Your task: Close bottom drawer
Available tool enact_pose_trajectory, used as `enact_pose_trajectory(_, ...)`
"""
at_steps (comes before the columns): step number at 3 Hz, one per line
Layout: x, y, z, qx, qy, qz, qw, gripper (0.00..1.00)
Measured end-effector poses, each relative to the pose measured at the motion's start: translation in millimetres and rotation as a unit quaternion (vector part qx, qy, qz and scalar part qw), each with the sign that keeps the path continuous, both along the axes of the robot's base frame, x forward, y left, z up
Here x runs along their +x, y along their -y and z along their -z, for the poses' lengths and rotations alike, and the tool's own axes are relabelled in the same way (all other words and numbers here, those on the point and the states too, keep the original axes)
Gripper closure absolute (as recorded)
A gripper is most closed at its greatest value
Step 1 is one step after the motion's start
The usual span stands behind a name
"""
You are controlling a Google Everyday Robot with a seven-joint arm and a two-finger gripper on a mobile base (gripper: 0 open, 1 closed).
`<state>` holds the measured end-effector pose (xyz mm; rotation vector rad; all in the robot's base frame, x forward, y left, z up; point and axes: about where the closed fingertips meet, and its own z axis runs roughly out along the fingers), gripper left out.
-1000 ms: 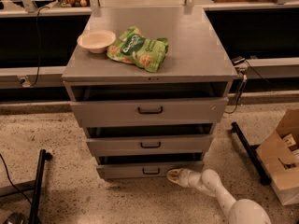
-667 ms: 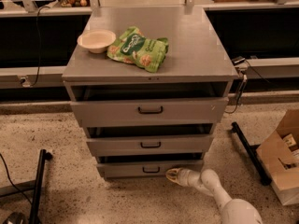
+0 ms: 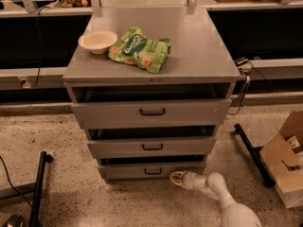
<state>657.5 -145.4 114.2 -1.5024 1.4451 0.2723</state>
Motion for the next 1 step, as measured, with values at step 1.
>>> enact_pose_trajectory(1,-29.3,8.4,-13.9,0.044,-0.005,-0.033,0.9985,1.00)
